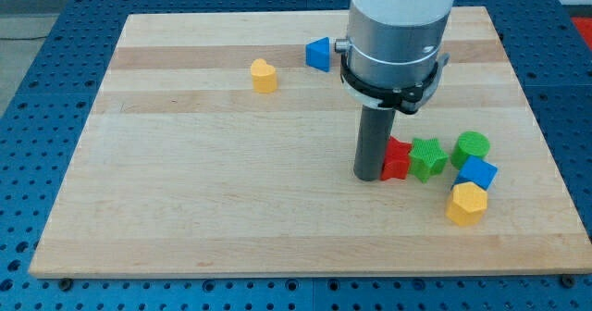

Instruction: Move yellow heart into group of blocks

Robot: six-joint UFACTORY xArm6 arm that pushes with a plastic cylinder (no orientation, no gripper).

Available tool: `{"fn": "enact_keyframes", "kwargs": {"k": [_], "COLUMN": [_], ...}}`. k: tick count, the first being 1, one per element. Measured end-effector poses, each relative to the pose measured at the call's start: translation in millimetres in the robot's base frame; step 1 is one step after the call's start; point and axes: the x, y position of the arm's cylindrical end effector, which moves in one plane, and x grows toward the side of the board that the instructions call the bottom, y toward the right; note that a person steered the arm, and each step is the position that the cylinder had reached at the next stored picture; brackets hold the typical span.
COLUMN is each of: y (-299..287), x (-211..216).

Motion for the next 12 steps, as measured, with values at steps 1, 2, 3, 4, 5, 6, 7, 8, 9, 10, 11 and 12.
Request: {"fn": "enact_keyframes", "kwargs": {"k": [1, 2, 3, 4, 5, 6, 7, 8, 9, 10, 11, 12], "y": [-2, -84, -157, -190, -188, -181, -140, -118, -101, -58, -12, 4], "x": [0, -15, -60, -119, -172, -181, -181, -166, -129, -95, -66, -60]}}
